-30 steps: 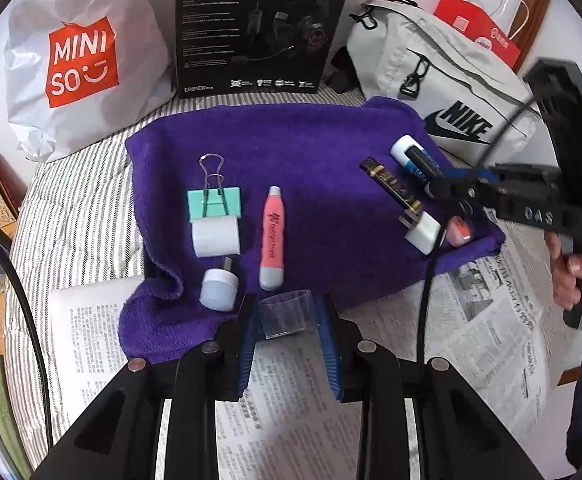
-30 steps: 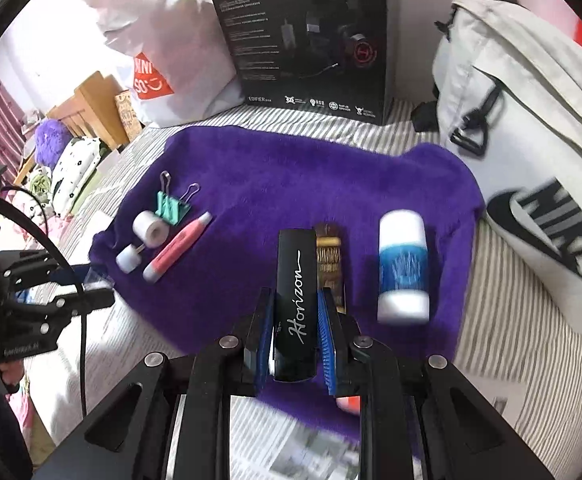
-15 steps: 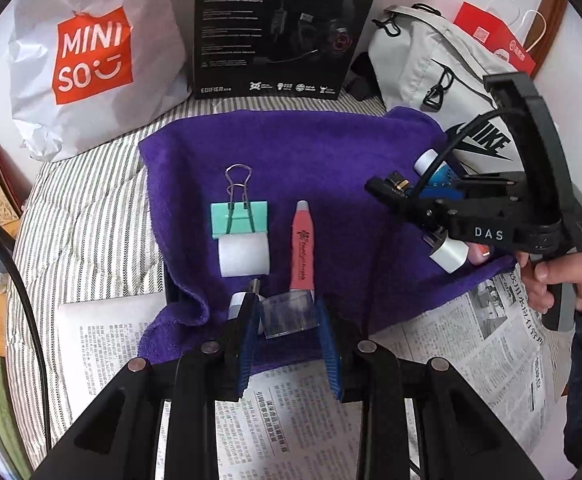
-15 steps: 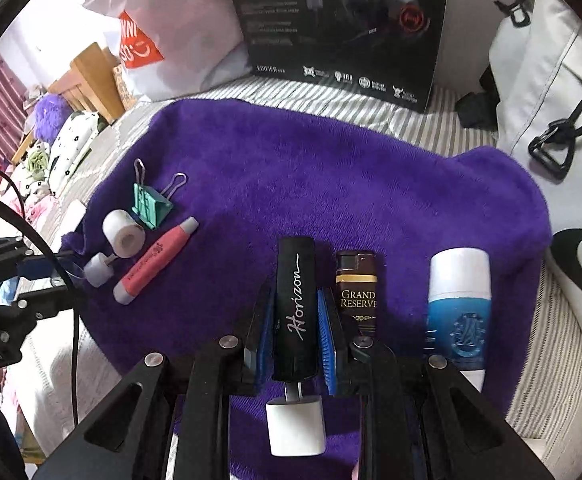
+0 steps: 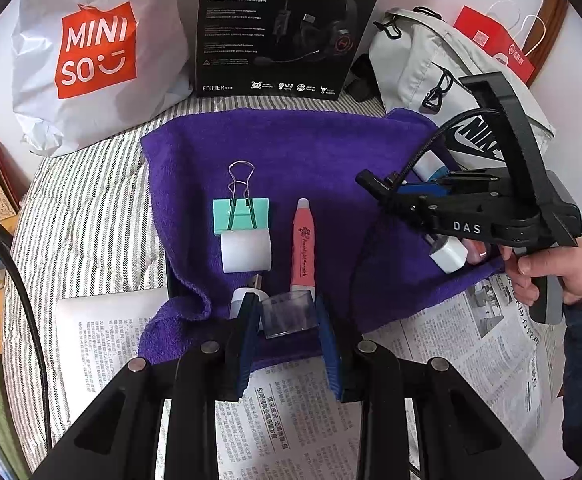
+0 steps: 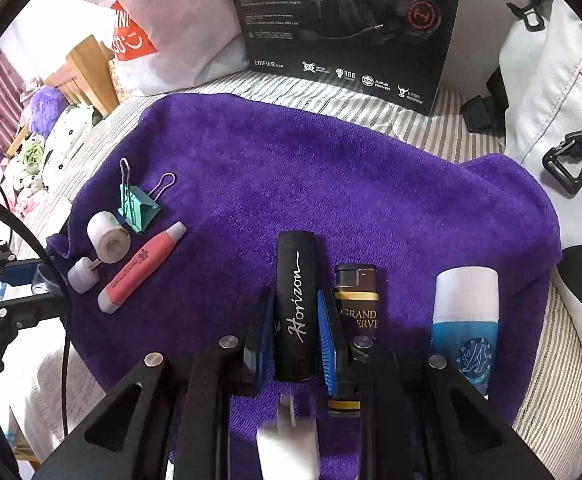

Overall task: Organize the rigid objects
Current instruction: 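Carry the clear cup over the towel with the left gripper while the right carries the Horizon case, then set the clear cup beside the highlighter with the left gripper while the right sets the case beside the charger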

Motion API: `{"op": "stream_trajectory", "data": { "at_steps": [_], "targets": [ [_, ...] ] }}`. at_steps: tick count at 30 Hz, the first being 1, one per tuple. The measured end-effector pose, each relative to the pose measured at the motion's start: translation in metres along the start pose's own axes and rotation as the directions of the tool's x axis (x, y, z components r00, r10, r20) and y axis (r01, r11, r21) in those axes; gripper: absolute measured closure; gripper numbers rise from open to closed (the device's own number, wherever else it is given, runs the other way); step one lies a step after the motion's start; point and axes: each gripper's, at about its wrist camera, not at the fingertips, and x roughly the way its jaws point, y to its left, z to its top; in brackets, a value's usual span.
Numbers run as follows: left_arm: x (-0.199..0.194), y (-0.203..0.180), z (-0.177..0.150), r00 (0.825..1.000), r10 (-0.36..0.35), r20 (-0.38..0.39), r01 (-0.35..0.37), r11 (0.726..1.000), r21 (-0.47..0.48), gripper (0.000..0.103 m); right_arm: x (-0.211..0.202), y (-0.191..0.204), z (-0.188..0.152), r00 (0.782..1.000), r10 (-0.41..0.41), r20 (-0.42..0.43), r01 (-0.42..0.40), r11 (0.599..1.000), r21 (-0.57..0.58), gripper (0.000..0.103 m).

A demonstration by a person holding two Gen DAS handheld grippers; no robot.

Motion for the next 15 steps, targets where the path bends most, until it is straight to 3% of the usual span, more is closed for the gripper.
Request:
{"op": "stream_trajectory", "data": {
  "at_steps": [8,15],
  "targets": [
    [0.002,-0.001,0.0,1.0,-0.002,-0.006,0.002,1.0,-0.003,0.075,-0.001,0.002,-0.002,1.0,-0.008,0.002,0.008,1.0,-0.025,0.081],
    [0.004,-0.002,0.003,1.0,0.009,-0.006,-0.009,1.0,0.002,0.075,-0.009,-0.002,-0.013,1.0,0.006,0.005,-0.006,1.0,-0.024,0.074]
  ]
}}
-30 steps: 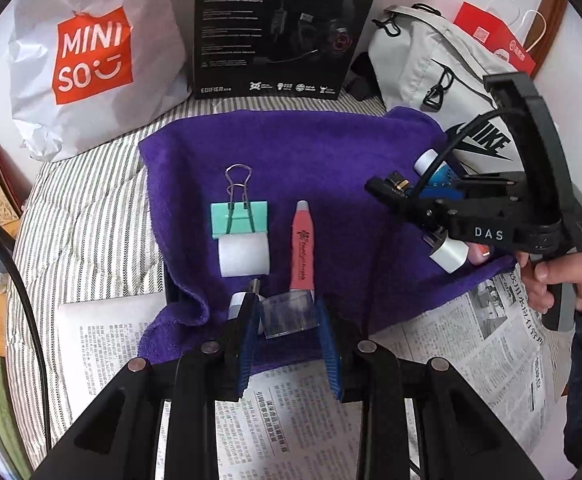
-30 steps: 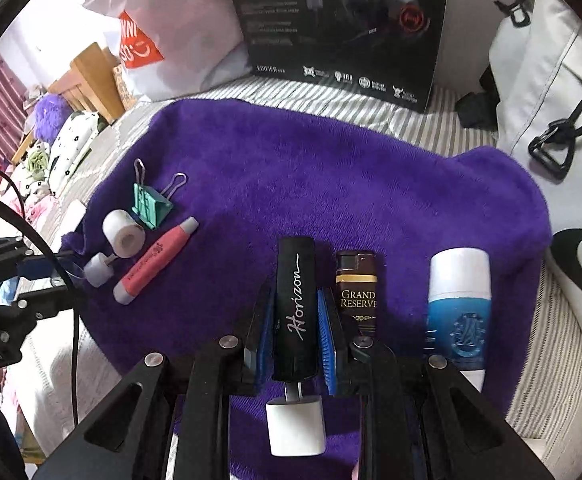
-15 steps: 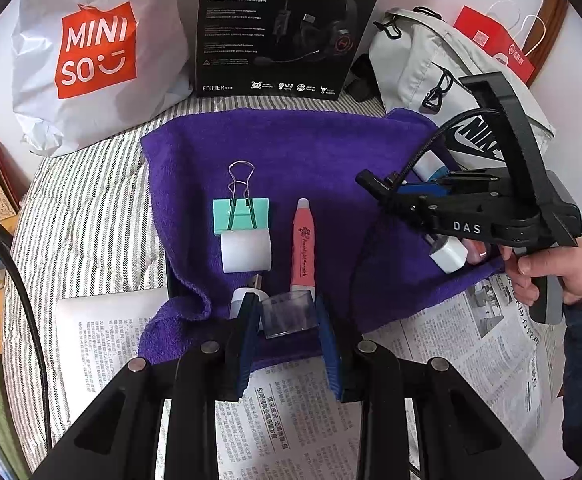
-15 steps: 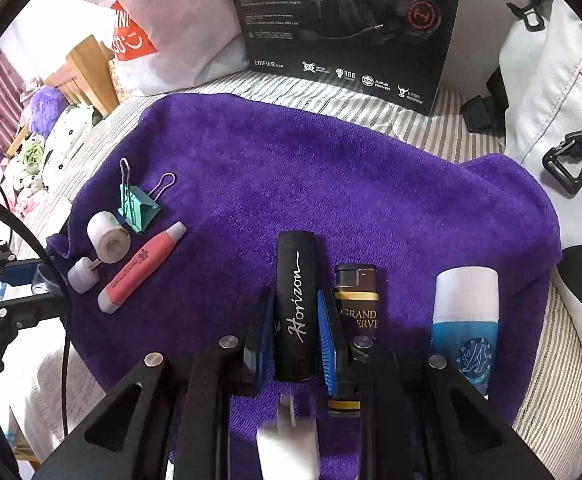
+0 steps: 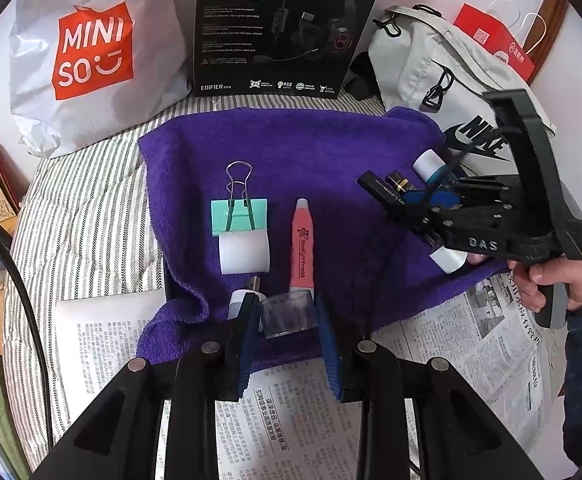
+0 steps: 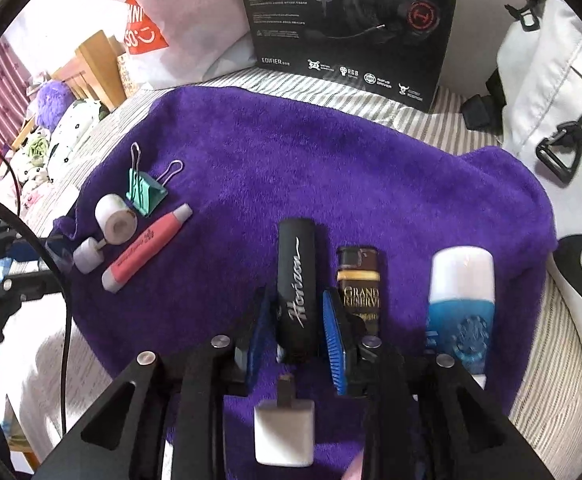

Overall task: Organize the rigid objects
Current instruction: 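Set the clear cup beside the highlighter with the left gripper while the right sets the case beside the charger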

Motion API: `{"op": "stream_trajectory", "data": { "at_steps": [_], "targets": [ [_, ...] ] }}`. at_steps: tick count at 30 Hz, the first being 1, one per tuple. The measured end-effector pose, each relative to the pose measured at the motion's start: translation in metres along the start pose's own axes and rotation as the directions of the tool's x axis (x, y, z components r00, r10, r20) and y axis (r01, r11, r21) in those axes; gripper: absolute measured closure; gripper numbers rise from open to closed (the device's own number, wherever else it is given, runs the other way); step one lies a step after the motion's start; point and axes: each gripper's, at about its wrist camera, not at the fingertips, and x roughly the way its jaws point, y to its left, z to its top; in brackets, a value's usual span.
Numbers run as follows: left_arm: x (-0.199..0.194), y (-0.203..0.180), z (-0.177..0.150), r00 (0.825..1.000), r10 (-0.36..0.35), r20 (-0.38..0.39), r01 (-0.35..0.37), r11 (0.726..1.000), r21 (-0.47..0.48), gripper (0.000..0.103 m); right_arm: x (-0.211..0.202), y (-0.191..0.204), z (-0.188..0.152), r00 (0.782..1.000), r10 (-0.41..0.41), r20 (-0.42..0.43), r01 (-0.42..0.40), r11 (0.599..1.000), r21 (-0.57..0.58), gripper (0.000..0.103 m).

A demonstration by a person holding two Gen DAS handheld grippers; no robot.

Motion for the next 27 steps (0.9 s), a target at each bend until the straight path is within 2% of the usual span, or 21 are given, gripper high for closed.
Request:
{"op": "stream_trajectory", "data": {
  "at_steps": [3,6,15,27],
  "targets": [
    [0.003,-0.001,0.002,1.0,0.001,-0.004,-0.001,1.0,0.004,0.075,-0.011,-0.003,-0.008,1.0,-0.008,0.012,0.008,1.0,0.011,0.073],
    [0.007,-0.004,0.005,1.0,0.002,-0.008,-0.002,1.0,0.01,0.075,-0.022,-0.008,-0.016,0.999,-0.011,0.033,0.009,0.999,0.046,0.063],
    [0.023,-0.017,0.017,1.0,-0.016,-0.021,0.016,0.999,0.031,0.075,-0.048,-0.021,-0.039,0.997,-0.014,0.078,0.006,0.995,0.097,0.063],
    [0.056,-0.043,0.041,0.999,-0.019,-0.026,0.021,0.995,0.096,0.075,-0.049,-0.022,-0.059,0.997,-0.021,0.073,0.013,0.994,0.108,0.062]
  ]
}}
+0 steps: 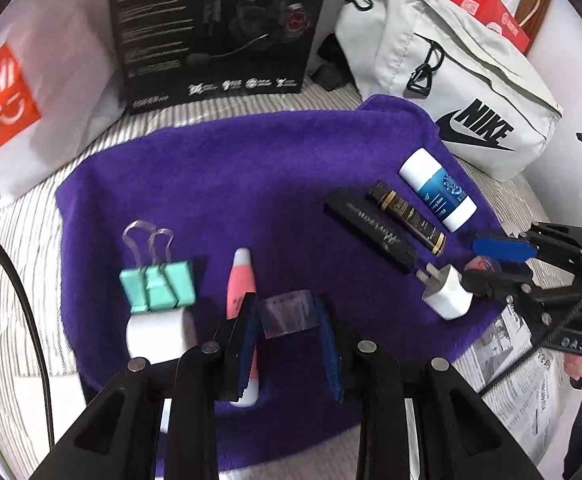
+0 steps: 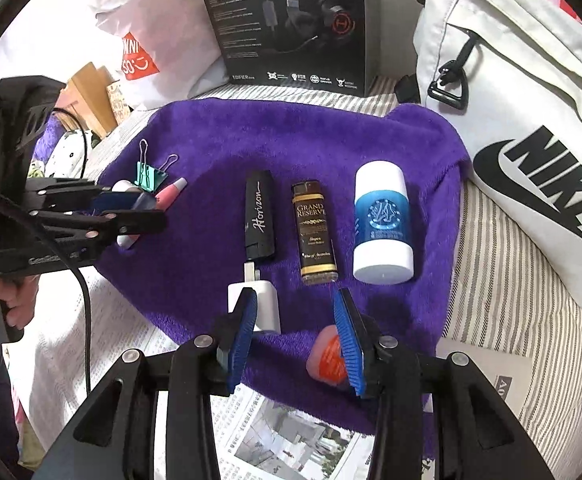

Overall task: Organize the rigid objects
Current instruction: 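Set the clear cup beside the highlighter with the left gripper while the right sets the case beside the charger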

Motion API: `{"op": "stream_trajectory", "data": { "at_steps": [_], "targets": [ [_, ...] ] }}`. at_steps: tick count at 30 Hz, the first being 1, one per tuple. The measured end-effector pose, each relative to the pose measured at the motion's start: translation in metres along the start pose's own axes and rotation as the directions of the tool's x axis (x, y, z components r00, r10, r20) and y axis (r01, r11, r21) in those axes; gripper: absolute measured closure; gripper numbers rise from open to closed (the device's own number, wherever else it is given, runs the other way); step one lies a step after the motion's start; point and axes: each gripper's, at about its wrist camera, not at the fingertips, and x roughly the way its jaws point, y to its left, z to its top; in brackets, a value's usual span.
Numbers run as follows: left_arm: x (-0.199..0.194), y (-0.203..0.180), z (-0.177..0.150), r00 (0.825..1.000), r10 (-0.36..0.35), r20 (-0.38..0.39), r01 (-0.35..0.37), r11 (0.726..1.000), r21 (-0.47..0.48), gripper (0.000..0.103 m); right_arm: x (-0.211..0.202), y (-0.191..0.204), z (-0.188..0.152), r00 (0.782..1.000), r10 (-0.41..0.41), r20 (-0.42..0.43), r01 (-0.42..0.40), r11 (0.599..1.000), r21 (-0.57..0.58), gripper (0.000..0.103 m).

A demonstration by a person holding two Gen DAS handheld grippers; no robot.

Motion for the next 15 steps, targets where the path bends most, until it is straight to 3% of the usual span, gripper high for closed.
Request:
{"op": "stream_trajectory", "data": {
  "at_steps": [15],
  "targets": [
    [0.013,-0.018,-0.002,0.997,0.074,-0.02,-0.072,0.994,0.077,0.073,-0.009,-0.001,-0.016,1.0,-0.002,0.011,0.002,1.0,0.029,0.062]
  ]
}}
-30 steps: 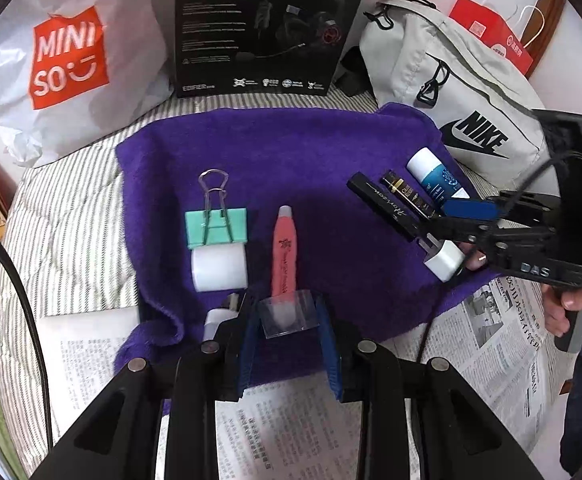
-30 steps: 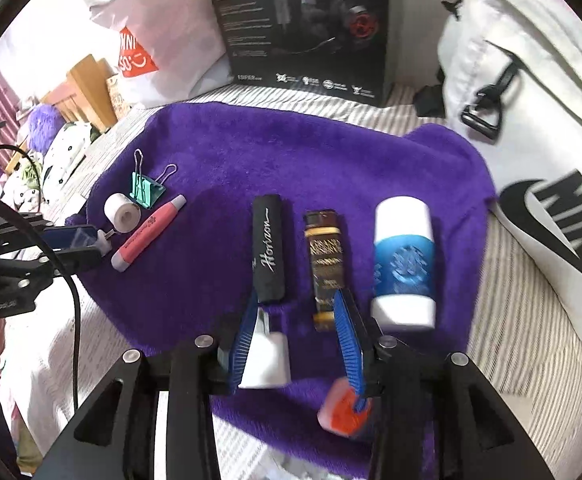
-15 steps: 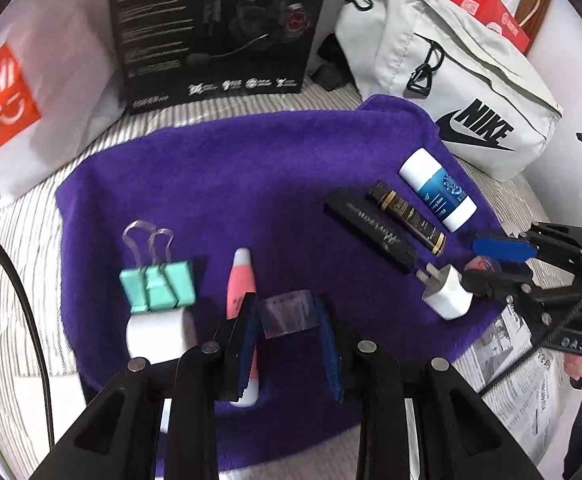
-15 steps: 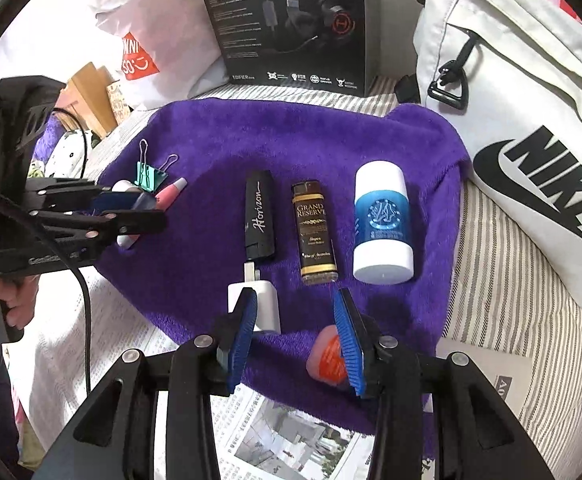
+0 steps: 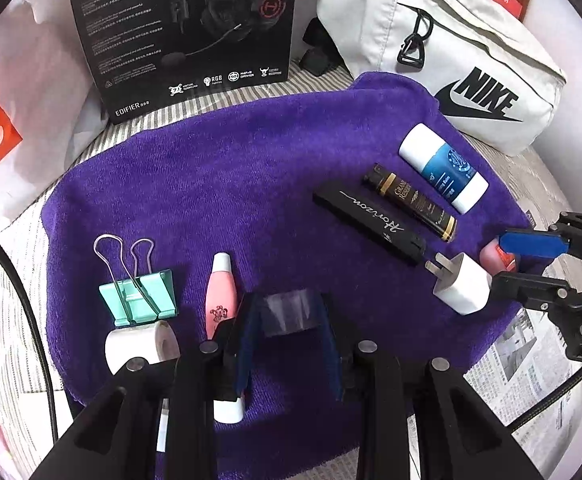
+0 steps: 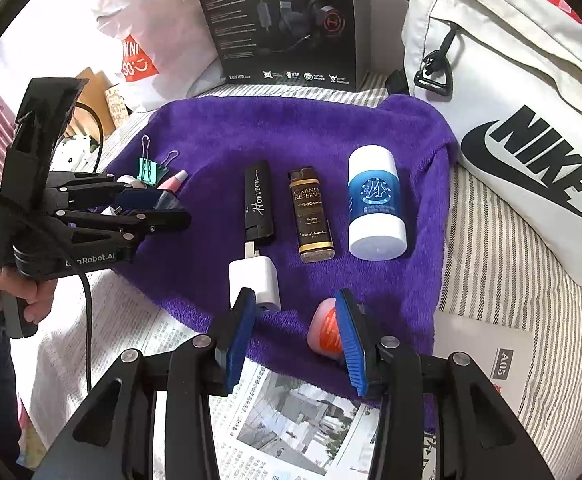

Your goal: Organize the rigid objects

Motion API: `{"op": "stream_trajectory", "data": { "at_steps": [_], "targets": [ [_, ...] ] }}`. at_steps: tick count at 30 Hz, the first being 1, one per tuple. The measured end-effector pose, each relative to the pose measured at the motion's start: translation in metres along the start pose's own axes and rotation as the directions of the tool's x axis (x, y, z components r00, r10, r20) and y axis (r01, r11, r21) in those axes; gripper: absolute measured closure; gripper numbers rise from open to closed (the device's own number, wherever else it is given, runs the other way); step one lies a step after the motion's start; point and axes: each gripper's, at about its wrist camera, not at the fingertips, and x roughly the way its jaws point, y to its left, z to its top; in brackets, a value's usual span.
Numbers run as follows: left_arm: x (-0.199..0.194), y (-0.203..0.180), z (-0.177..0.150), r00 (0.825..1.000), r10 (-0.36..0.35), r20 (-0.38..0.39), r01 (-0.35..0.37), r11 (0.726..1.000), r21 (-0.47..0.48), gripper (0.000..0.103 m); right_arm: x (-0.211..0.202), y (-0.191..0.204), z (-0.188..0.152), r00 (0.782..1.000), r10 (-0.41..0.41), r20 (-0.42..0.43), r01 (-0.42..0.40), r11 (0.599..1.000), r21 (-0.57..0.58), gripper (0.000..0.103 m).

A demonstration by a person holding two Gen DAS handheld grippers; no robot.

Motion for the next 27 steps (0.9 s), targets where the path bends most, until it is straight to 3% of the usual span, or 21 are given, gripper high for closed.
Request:
{"op": "stream_trajectory", "data": {
  "at_steps": [9,13,17,27],
  "targets": [
    [-0.009,-0.009,-0.01,0.999,0.019,-0.029,-0.019,1.0,-0.001,0.057,-0.009,0.001,-0.01,1.0,-0.016,0.008,0.016,1.0,0.023,0.061],
    [-0.02,-0.007,-0.015,1.0,0.013,-0.029,-0.014,0.999,-0.04,0.051,-0.015,0.0,-0.015,1.0,-0.026,0.013,0.026,0.999,0.041,0.051],
    [-0.028,-0.005,-0.021,0.999,0.032,-0.015,-0.033,0.998,-0.051,0.044,-0.016,0.003,-0.022,0.999,-0.033,0.017,0.032,0.998,0.048,0.05],
    [-0.065,-0.001,-0.045,0.997,0.076,0.005,-0.076,0.993,-0.09,0.026,-0.026,0.018,-0.029,0.991,-0.128,0.032,0.127,0.991,0.035,0.034]
  ]
}}
